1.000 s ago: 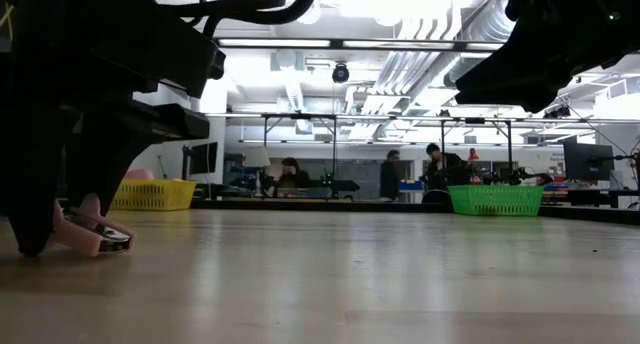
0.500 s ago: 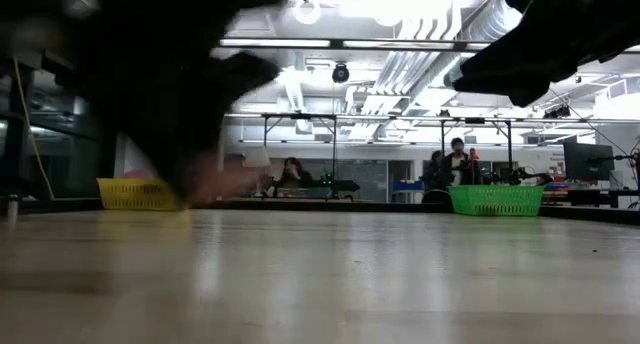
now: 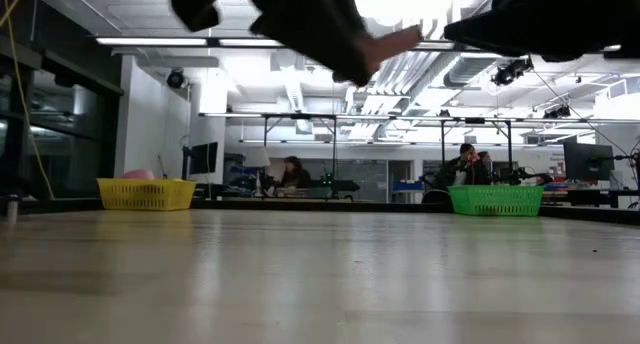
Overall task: Pick and place Stapler, Stapler remover, tape
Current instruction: Put the pink staple remover into the orange bin
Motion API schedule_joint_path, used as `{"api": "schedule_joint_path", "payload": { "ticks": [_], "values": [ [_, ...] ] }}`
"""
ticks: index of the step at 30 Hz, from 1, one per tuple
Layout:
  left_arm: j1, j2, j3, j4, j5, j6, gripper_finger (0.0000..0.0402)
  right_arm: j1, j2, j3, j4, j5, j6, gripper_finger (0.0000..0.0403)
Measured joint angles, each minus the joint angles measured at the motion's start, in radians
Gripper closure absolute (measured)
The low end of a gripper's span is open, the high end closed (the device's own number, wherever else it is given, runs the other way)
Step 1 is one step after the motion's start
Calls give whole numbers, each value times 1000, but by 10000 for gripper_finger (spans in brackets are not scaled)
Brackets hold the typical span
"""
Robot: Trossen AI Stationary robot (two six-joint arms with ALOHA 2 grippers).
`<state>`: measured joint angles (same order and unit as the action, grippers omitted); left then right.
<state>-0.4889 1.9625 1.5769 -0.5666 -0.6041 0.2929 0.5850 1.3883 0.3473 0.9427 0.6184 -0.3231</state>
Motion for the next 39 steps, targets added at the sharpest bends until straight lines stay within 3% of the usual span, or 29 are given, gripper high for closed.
{"api": "schedule_joint_path", "payload": {
  "ticks": [5,12,26,33,39],
  "values": [
    [10,-1,14,61,-37,48,314,23,85,0,130,-19,-171,236],
    [21,-2,13,118,-50,83,314,25,128,2,189,-79,-228,236],
    [22,-2,13,198,-113,187,314,26,130,167,-74,-112,-228,236],
    [26,-3,13,218,-146,181,314,52,129,180,-91,-26,-227,236],
    [25,-3,13,227,-151,181,314,57,129,180,-86,-21,-228,236]
  ]
}}
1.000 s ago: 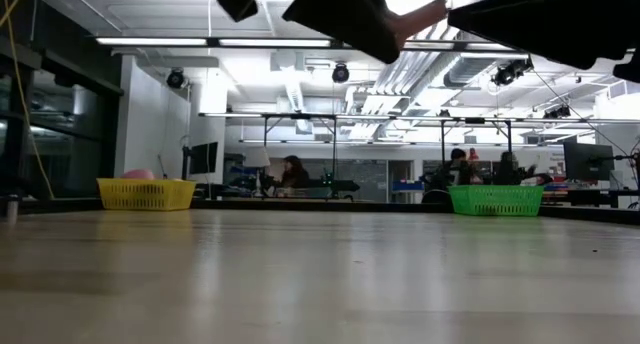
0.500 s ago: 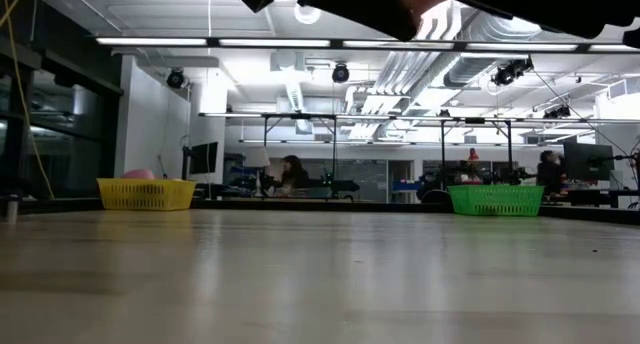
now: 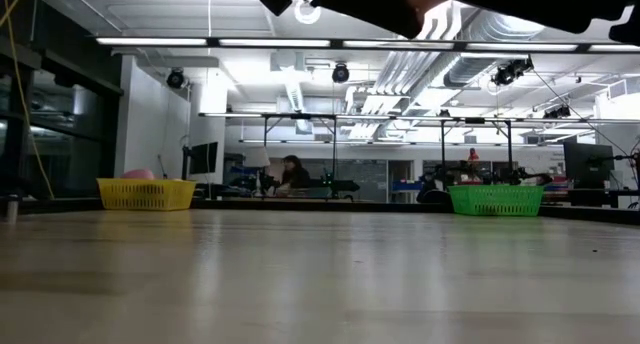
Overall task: Pick and place Stapler, Stapler remover, tape
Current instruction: Put the pink staple remover into the orange bin
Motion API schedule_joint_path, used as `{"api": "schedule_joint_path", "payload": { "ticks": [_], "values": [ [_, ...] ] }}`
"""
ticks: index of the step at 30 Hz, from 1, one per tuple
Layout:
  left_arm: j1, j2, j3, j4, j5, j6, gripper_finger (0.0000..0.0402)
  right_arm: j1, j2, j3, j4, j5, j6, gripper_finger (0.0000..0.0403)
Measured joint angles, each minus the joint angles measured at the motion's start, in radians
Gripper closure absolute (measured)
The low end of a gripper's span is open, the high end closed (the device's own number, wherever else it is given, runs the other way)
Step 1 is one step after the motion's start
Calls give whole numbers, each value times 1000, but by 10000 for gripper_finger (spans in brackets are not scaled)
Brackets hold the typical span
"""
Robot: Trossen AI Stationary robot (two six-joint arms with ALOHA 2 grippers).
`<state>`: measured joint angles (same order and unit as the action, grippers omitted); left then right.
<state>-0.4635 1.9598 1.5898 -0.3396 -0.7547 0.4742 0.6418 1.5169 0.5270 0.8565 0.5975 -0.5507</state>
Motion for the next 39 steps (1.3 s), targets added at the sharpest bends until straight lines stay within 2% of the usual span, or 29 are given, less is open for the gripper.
{"api": "schedule_joint_path", "payload": {
  "ticks": [5,15,27,39],
  "values": [
    [0,0,0,18,2,0,314,0,0,0,5,3,0,246],
    [0,-1,0,48,16,-15,314,2,0,-2,31,52,-13,303],
    [0,-1,0,46,27,-18,312,2,1,-2,39,51,39,304],
    [0,-1,2,2,34,7,236,-1,2,-2,30,84,86,323]
  ]
}}
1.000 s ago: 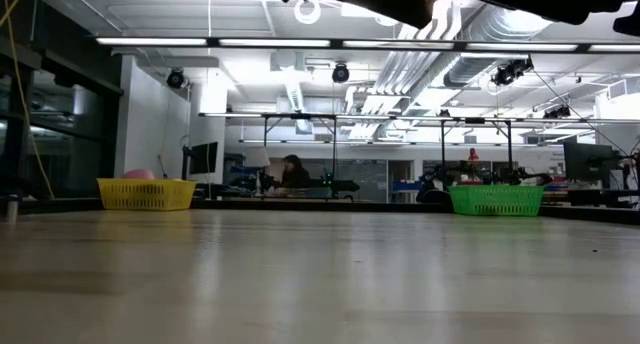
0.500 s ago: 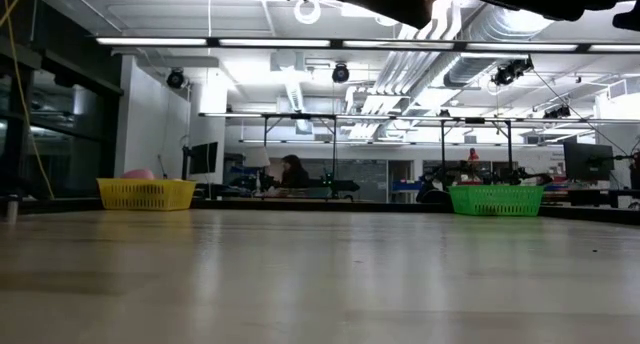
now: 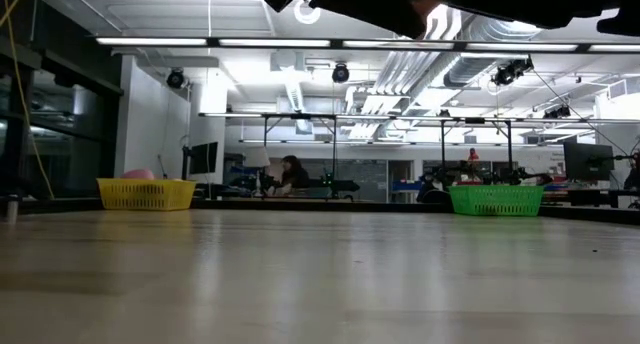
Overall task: Pick and place Stapler, Stapler remover, tape
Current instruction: Put the pink staple remover into the orange bin
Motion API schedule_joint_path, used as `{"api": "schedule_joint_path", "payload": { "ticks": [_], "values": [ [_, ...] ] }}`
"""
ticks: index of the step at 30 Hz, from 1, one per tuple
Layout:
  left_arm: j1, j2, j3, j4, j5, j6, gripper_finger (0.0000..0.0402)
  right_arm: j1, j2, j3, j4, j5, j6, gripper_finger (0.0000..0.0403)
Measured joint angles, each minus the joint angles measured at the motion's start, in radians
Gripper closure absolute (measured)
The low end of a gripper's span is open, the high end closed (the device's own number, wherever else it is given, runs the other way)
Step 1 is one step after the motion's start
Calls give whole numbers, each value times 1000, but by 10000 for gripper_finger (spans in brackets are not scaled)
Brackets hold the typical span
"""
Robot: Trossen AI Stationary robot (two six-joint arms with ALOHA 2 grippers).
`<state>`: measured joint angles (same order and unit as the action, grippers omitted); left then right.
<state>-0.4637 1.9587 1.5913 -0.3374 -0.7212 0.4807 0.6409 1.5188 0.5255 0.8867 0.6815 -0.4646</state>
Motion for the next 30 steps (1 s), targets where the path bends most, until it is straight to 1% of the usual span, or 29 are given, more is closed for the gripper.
{"api": "schedule_joint_path", "payload": {
  "ticks": [4,11,16,22,24,28,30],
  "values": [
    [0,0,0,0,-1,-6,225,-1,0,0,-8,0,1,323],
    [0,0,0,-3,-3,-10,224,0,0,0,-8,0,0,323],
    [0,0,0,-4,-7,17,223,0,0,0,-13,1,-1,323],
    [-2,0,0,-33,-68,25,223,-1,0,0,-19,14,12,323],
    [-2,0,0,-56,-92,39,223,0,-3,0,-34,34,23,323],
    [-1,0,0,-106,-115,38,223,1,-6,0,-80,131,79,323],
    [-1,0,0,-127,-122,38,223,1,-26,0,-119,162,122,323]
  ]
}}
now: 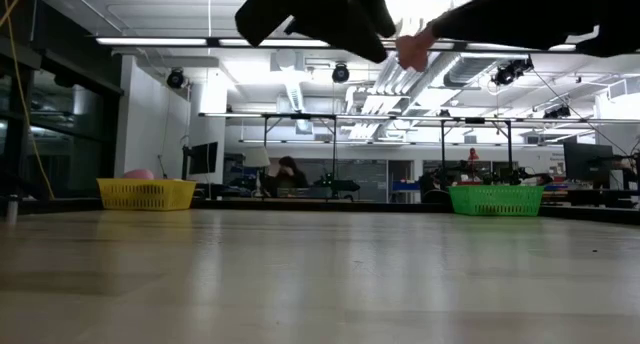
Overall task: Pick and place Stapler, Stapler remover, tape
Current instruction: Put the pink staple remover into the orange bin
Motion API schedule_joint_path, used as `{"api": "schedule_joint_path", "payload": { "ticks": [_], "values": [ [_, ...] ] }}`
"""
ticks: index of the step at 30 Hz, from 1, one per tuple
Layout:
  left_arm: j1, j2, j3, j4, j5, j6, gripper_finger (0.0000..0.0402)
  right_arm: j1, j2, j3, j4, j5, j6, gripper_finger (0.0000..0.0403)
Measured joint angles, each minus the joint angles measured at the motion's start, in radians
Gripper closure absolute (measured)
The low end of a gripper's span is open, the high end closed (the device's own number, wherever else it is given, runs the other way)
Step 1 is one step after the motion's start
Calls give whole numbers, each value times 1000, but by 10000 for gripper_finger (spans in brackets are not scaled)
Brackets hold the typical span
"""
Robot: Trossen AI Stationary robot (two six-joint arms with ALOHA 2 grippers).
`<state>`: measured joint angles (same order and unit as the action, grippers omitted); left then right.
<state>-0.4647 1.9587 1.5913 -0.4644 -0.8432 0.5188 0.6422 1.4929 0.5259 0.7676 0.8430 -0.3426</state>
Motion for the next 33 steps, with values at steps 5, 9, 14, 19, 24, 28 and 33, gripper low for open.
{"api": "schedule_joint_path", "payload": {
  "ticks": [5,9,14,19,24,28,33],
  "values": [
    [-8,-9,0,-87,-56,-49,223,0,-115,0,-205,15,178,323],
    [-21,-45,-1,-192,-83,-119,223,0,-236,0,-444,-33,399,323],
    [-36,-94,-1,-352,-114,-256,223,23,-352,0,-691,-75,687,323],
    [-41,-108,-4,-531,-170,-420,223,83,-410,0,-828,-64,847,323],
    [-39,-109,-75,-606,-202,-537,223,139,-422,54,-984,-68,962,323],
    [-39,-109,-147,-609,-186,-611,223,168,-420,149,-1191,-99,1103,323],
    [-39,-109,-216,-588,-182,-699,223,193,-416,248,-1347,-203,1225,323]
  ]
}}
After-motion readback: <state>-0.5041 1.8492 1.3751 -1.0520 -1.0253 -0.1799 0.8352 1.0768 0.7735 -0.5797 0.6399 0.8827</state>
